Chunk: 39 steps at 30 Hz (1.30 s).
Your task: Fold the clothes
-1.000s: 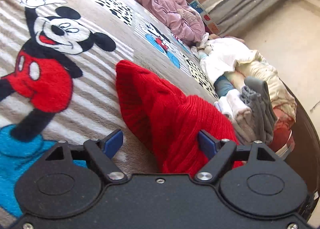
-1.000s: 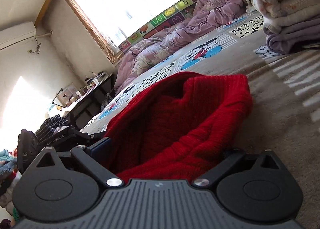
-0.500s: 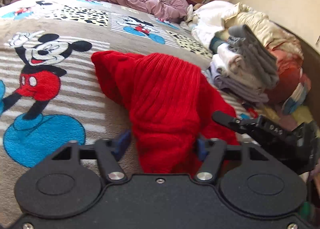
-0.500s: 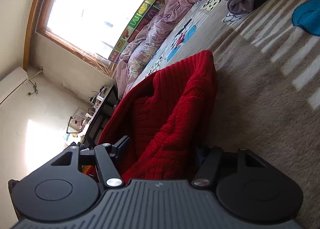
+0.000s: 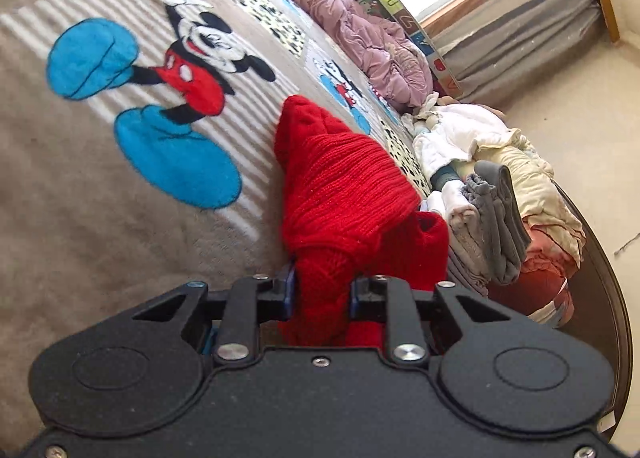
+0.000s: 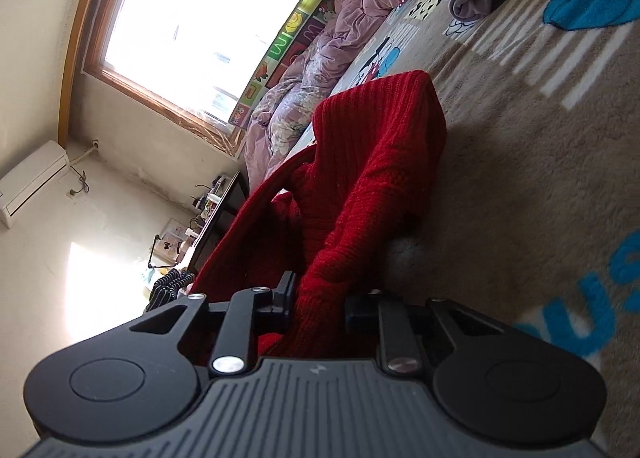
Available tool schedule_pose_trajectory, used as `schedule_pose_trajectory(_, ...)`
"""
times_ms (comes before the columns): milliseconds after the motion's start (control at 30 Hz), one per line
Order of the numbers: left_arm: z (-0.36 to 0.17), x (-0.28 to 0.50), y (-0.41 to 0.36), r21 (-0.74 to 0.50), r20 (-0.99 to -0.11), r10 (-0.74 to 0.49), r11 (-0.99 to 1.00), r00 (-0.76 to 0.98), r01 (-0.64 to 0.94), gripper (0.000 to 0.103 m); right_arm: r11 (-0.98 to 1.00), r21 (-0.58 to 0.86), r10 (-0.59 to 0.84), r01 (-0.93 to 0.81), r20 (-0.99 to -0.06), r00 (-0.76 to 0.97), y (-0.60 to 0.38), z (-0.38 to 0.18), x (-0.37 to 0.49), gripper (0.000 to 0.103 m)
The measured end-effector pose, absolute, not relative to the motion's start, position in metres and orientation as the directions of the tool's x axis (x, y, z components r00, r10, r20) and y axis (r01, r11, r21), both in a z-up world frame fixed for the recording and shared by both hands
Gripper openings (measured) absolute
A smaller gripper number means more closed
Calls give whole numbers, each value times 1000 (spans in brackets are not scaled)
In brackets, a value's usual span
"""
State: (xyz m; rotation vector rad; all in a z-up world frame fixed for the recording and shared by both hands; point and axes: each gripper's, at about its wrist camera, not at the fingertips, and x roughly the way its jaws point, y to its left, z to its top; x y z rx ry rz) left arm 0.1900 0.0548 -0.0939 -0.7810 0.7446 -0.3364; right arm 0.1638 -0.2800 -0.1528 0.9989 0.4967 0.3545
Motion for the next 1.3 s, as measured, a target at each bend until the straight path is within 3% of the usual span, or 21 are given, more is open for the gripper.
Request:
schedule_pose_trajectory(200,-113,153,70,-726,-549,-497,682,672,-89,20,507,862,510,12,-312,802,-268,-166,126,23)
schedule_pose_trajectory(267,-116,142,78,-712,-563,-473,693,677,-108,12,516,856,512,39,-344,787,-264,-172,118,23)
schedule_pose_trajectory(633,-117,101,101,-651,-606,-403,747,686,-136,12,551,831,511,76,-408,757,-252,-174,70,25)
schedule_pose_trajectory(700,-112,98,104,-626,-608,-369,768,703,-138,26,537,840,510,76,-395,764,-256,-173,61,28)
schedule_pose_trajectory(733,-110,97,106,-625,-596,-356,769,720,-137,40,531,844,501,77,-386,774,-260,-172,58,33)
schedule_pose_trajectory(767,-108,96,107,-624,-584,-343,770,736,-136,47,521,850,488,81,-374,789,-264,-172,55,36)
schedule_pose_trajectory(833,-102,95,105,-601,-553,-330,794,765,-93,47,499,861,450,95,-351,821,-276,-174,53,48)
schedule_pose_trajectory(933,-88,95,88,-494,-512,-278,870,813,-14,51,472,874,402,116,-331,854,-293,-176,57,54)
schedule_pose_trajectory(1033,-78,95,64,-385,-475,-294,917,829,105,64,463,877,366,130,-323,873,-306,-178,65,56)
schedule_pose_trajectory(1100,-77,98,50,-324,-490,-321,930,810,173,65,499,858,344,125,-328,880,-308,-176,72,59)
schedule_pose_trajectory(1167,-77,101,31,-187,-522,-260,964,812,188,65,533,839,329,111,-326,886,-311,-174,80,65)
schedule_pose_trajectory(1300,-79,108,0,71,-488,-133,979,863,191,66,577,812,328,82,-323,888,-315,-173,100,72)
